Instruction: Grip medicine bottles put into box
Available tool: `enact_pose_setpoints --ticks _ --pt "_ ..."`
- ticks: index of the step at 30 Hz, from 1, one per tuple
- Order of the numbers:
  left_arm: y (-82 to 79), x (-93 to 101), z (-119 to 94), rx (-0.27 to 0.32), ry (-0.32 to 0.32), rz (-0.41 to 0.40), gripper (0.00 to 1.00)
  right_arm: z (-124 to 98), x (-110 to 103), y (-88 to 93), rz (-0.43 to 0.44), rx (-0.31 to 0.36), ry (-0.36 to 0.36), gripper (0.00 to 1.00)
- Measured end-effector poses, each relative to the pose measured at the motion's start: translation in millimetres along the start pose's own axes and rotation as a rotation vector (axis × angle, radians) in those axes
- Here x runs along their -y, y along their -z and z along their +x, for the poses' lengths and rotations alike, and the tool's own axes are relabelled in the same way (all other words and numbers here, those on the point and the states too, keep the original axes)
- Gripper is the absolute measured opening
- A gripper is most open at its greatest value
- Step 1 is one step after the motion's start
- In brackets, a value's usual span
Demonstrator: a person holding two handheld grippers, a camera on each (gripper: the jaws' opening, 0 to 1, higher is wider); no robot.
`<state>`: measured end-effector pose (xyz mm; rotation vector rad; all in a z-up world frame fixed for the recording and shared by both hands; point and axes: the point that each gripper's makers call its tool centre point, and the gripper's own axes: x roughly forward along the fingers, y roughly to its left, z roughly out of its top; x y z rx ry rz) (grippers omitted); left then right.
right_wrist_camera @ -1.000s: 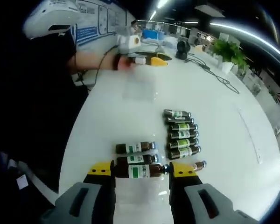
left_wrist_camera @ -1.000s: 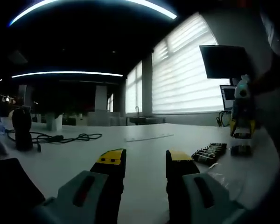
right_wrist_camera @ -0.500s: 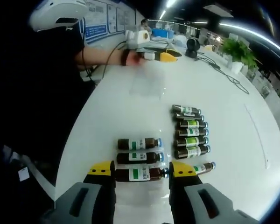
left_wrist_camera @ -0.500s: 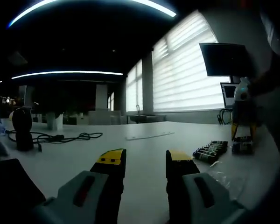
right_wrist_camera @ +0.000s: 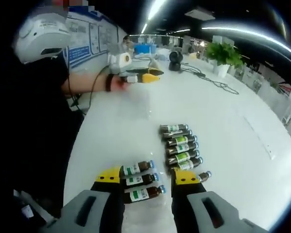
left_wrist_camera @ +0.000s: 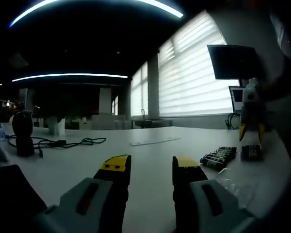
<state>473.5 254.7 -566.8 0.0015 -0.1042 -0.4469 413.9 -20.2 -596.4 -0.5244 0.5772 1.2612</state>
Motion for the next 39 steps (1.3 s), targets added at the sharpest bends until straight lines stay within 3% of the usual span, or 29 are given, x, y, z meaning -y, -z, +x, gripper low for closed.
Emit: enact_pose_setpoints --ticks 5,7,15,19,22,23,27,29,33,39 --pt "-0.3 2.0 0.0 0.001 0.010 -0.002 0.27 -2.4 5.2 11.5 0.096 -0.010 0.080 0.31" --pt "-0.1 4.7 0.4 0.000 0.019 0.004 0.27 -0.9 7.6 14.6 0.185 0.006 0.130 0.31" --pt "-2.7 5.3 -0.4 0.012 0.028 -0.012 0.27 -11.5 14.1 17.3 0.374 0.152 0.347 0.29" --pt "-2.8 7.9 0.1 0.013 0.040 -0.010 0.27 -19.6 15.6 22.8 0.431 0.145 0.451 0.25" --pt "-3.1 7.8 0.0 0.015 0.040 -0.012 0.27 -19.9 10.7 28.2 0.561 0.156 0.511 0.25" --pt "-3.0 7.1 0.0 0.014 0.037 -0.013 0.27 -20.7 9.2 34.7 0.597 0.130 0.541 0.25" --pt "-3.2 6.9 0.0 0.016 0.038 -0.018 0.27 -22.1 3.7 34.6 0.671 0.170 0.636 0.23" --pt "-3.3 7.6 0.0 0.016 0.040 -0.018 0.27 -28.3 6.4 33.0 0.658 0.185 0.699 0.20" --pt "-2.6 7.3 0.2 0.013 0.040 -0.020 0.27 -28.2 3.4 34.8 0.700 0.208 0.701 0.16" --pt "-2.6 8.7 0.2 0.014 0.047 -0.018 0.27 -20.8 -4.6 47.5 0.722 0.162 0.727 0.10"
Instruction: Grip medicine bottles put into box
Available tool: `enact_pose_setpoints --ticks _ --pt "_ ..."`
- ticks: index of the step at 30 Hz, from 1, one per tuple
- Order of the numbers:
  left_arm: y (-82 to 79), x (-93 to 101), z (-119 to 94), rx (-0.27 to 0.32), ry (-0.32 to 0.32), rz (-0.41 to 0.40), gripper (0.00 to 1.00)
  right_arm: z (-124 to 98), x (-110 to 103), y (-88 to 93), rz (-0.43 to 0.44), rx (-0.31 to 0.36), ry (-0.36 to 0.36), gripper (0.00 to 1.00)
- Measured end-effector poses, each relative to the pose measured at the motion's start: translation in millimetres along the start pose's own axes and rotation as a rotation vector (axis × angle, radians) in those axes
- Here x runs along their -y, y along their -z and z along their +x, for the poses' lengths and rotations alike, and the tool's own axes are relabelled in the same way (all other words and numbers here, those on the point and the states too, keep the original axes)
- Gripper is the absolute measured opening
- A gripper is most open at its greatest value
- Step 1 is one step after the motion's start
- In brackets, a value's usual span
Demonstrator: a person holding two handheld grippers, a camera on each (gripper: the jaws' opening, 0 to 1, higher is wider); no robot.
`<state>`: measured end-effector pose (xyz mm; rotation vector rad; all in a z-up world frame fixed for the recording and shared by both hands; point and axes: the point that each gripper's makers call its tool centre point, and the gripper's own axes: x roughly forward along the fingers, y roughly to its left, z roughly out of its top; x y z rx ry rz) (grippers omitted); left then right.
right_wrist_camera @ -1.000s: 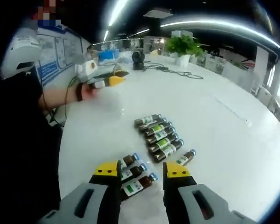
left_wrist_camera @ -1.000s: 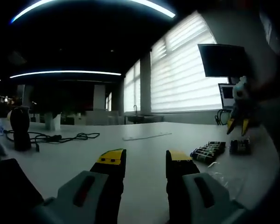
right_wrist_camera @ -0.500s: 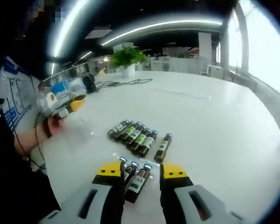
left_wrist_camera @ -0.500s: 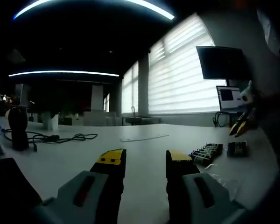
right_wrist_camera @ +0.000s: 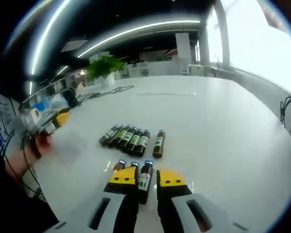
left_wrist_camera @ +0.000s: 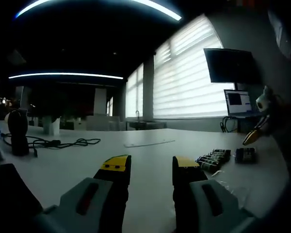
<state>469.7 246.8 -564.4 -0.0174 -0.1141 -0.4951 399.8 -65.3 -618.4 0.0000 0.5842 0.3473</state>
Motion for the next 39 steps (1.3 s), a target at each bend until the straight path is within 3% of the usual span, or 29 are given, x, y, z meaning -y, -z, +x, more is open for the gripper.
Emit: enact_pose_setpoints --ticks 4,7,15,21,22,26,31,32,33,36,39 --pt "0.6 -1.1 0.0 -0.003 -0.006 0.001 0.27 1.2 -3.1 4.1 0.019 -0.013 -0.007 0.10" --pt "0.5 -0.3 0.0 -0.004 -0.004 0.004 0.27 2.4 0.9 9.0 -0.006 -0.026 0.026 0.04" --pt "-0.5 -0.2 -0.2 0.001 -0.001 -0.003 0.27 -0.2 -2.7 11.5 0.006 -0.027 0.023 0.05" --pt "-1.0 0.0 0.2 0.002 0.000 -0.006 0.27 -3.3 -3.8 7.6 -0.026 0.010 0.058 0.00" --pt "-1.0 0.2 0.2 0.002 0.000 -0.005 0.27 -3.9 -1.1 11.1 -0.021 -0.008 0.078 0.00" --pt "-1.2 0.3 0.3 0.003 0.001 -0.006 0.27 -3.4 -2.0 7.5 -0.092 0.032 0.096 0.00" --pt "-0.7 0.4 0.5 0.002 0.003 -0.006 0.27 -1.6 -3.0 10.3 -0.184 0.013 0.129 0.00" --pt "-0.6 0.5 0.6 0.001 0.004 -0.005 0.27 8.6 -14.5 0.1 -0.198 0.090 0.086 0.00" --pt "-0.4 0.6 0.6 0.001 0.004 -0.004 0.27 6.3 -17.2 9.5 -0.198 0.036 0.113 0.00" --pt "-0.1 0.5 0.6 -0.001 0.003 -0.003 0.27 -1.3 -14.9 10.6 -0.236 0.040 0.138 0.00" --pt "0.0 0.2 0.7 -0.001 0.002 -0.003 0.27 -1.1 -13.7 9.6 -0.212 0.039 0.131 0.00"
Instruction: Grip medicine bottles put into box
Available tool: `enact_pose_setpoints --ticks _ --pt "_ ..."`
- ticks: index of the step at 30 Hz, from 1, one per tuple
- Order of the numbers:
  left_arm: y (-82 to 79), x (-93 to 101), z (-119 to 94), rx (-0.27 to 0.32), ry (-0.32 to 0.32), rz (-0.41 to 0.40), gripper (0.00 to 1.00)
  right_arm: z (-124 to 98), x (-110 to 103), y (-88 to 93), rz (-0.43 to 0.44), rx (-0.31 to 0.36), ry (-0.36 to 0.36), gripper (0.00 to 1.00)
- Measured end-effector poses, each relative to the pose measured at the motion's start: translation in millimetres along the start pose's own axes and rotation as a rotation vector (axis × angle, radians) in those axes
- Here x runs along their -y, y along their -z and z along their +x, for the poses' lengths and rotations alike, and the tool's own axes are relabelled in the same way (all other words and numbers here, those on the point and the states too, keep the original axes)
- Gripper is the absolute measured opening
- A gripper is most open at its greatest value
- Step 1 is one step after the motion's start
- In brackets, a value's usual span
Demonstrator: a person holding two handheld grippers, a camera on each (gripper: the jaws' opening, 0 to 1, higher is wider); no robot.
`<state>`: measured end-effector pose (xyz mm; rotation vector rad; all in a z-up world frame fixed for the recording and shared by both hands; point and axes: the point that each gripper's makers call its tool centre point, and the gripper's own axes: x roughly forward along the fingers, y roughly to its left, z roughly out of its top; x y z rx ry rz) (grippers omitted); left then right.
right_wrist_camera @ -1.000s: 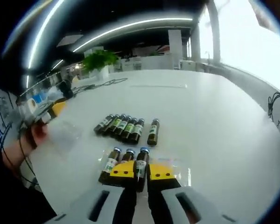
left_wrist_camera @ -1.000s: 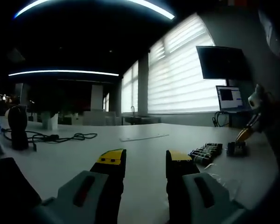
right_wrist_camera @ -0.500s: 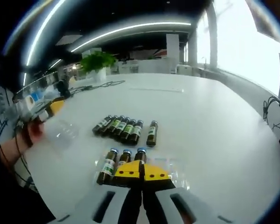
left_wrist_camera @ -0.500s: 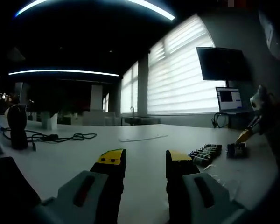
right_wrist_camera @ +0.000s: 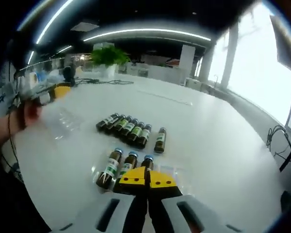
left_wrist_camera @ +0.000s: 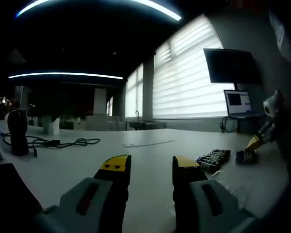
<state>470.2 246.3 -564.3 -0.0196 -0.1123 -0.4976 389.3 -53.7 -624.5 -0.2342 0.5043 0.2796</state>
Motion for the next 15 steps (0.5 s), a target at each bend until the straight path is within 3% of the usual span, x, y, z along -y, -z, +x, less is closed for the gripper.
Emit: enact_pose_setpoints --ticks 3,8,10,15 --pt "0.1 0.0 0.1 0.000 0.000 0.000 0.27 0.8 2.0 1.4 0.023 0.008 -0.003 0.00" --pt "0.1 0.4 -0.2 -0.001 0.001 0.002 0.27 0.0 1.5 0.9 0.152 0.000 -0.063 0.00" --pt "-0.1 0.5 -0.3 0.000 0.001 0.002 0.27 -0.8 0.6 -6.4 0.145 0.040 -0.099 0.06" --pt "-0.5 0.1 -0.7 0.002 0.000 0.003 0.27 0.9 -7.9 -17.2 0.097 0.056 -0.171 0.13"
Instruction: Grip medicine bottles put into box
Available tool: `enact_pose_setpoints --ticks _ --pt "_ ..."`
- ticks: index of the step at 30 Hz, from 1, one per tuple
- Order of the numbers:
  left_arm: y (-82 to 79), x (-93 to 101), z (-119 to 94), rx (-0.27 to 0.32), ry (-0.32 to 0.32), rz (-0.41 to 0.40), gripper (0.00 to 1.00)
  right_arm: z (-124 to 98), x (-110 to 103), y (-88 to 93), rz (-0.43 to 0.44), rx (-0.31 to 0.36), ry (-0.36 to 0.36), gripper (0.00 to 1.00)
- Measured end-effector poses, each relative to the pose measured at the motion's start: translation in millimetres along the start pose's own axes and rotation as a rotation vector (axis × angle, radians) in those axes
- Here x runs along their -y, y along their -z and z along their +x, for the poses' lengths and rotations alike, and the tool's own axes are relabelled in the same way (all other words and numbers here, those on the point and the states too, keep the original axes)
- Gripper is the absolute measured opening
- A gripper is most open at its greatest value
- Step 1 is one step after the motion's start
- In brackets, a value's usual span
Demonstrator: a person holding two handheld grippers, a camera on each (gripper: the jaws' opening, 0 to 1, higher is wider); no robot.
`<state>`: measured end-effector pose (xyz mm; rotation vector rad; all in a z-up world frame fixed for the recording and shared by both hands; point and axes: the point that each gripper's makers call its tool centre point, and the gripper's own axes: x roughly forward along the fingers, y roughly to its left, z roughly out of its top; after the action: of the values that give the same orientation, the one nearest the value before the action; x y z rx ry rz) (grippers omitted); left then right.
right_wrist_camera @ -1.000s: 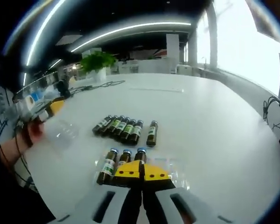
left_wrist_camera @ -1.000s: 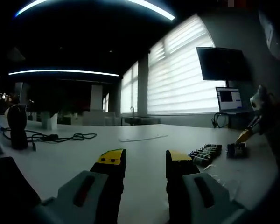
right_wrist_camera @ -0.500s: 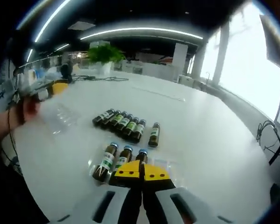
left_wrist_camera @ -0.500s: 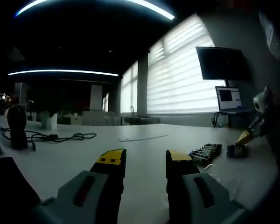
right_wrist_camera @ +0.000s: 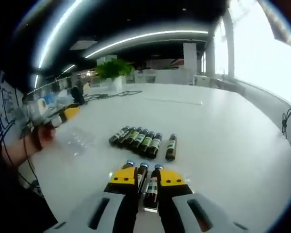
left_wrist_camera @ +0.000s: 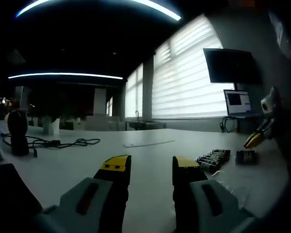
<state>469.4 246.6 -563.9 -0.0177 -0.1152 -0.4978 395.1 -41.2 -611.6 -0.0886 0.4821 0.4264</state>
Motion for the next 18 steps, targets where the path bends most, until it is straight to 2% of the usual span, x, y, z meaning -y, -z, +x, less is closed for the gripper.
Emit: enact_pose_setpoints --ticks 2,8,13,18 --pt "-0.5 -0.5 -0.3 0.002 -0.002 -0.001 0.27 3.0 1.0 -3.0 -0.054 -0.006 0.005 0.17" --pt "2.6 0.6 0.9 -0.013 -0.001 0.011 0.27 11.1 -0.3 -14.4 -0.072 0.009 -0.026 0.17" --pt "1.6 0.7 -0.2 -0.010 -0.004 0.018 0.27 21.8 -2.2 -21.8 -0.075 -0.003 -0.083 0.19" --pt "-0.7 -2.0 -1.1 0.003 -0.013 0.001 0.27 31.2 -8.6 -30.4 -0.163 -0.010 -0.131 0.23"
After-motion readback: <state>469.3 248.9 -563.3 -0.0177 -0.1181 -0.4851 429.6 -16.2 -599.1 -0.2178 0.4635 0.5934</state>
